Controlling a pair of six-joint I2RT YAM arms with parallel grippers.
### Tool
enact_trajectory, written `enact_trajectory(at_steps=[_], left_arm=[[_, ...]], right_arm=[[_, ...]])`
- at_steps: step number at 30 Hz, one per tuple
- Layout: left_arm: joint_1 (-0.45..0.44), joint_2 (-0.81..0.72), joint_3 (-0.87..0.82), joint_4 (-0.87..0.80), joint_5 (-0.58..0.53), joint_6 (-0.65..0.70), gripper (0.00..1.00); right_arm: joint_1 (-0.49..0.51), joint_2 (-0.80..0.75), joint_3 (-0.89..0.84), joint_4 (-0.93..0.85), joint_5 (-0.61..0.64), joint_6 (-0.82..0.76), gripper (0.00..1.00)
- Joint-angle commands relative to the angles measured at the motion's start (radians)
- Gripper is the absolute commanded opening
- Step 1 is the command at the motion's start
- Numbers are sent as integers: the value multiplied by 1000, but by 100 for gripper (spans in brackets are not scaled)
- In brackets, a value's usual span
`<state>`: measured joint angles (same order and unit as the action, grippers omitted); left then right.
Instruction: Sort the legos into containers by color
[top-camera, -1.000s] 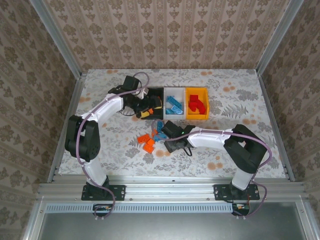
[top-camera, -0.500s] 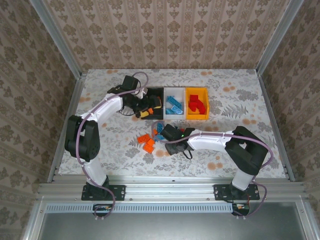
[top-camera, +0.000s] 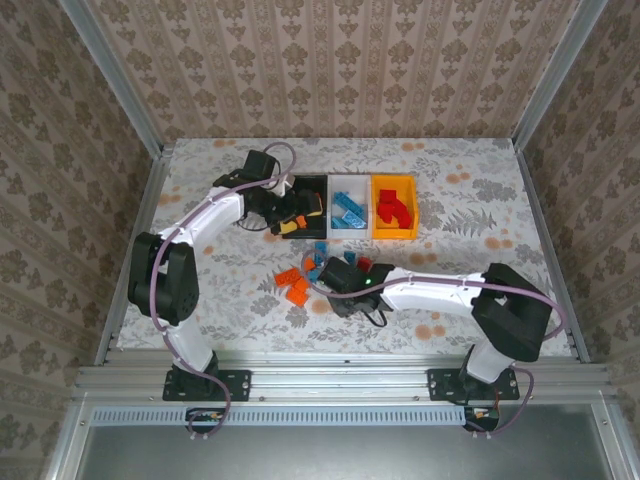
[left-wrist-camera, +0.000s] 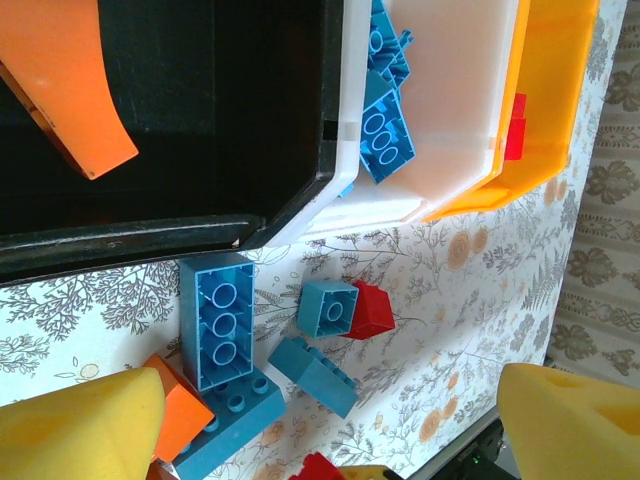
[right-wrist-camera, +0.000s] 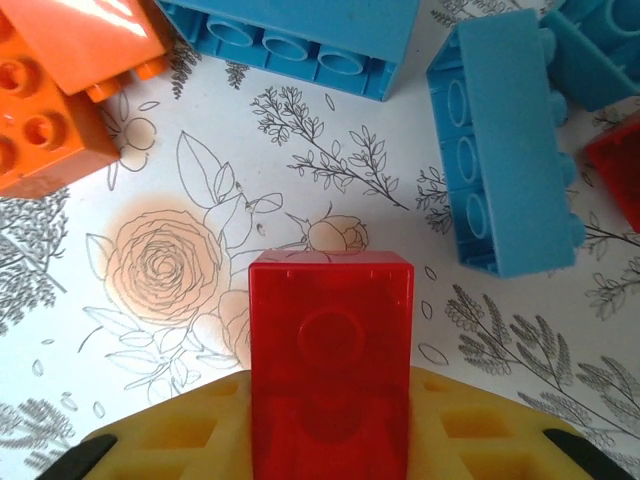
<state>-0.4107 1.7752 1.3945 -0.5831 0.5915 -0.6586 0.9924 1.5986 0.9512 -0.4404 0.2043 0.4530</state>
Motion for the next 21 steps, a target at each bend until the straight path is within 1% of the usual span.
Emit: enact_trajectory(at_steps=[1,3,4,5,7,10,13,14,15,17,21], left_arm=[[7,-32,23,-17,12,17,88],[7,-33,23,-15,11,17,88],[7,-34,23,-15,13,16,88],[7,-34,22,-14,15,15,88],[7,-32,20,-6,25,9,88],[-1,-38,17,-1,31,6,89],[-30,-25,21,0,44,14,90],[-38,-16,25,0,43,16,90],[-66,-8,29,-4,75,22,90],[-95,7,41,-20,75,38,90],[-114,18,52,-32,76,50,90]], right_arm=[[2,-87,-16,-66,46,24,32],[-12,-132,1,-90,97,-6,32],[-41,-150,17,-125,123,-29,32],[-77,-159,32,-127,128,-51,32],[-192,-166,56,-92,96,-90,31],[-349,-108,120,-25,85,-142,31],[-451,-2,216,-8,84,-176,30],[-476,25,241,-6,79,-183,30],[-502,53,267,-4,67,-187,30],[-544,84,299,-2,44,-190,30],[-593,100,335,-3,-1,-190,30]])
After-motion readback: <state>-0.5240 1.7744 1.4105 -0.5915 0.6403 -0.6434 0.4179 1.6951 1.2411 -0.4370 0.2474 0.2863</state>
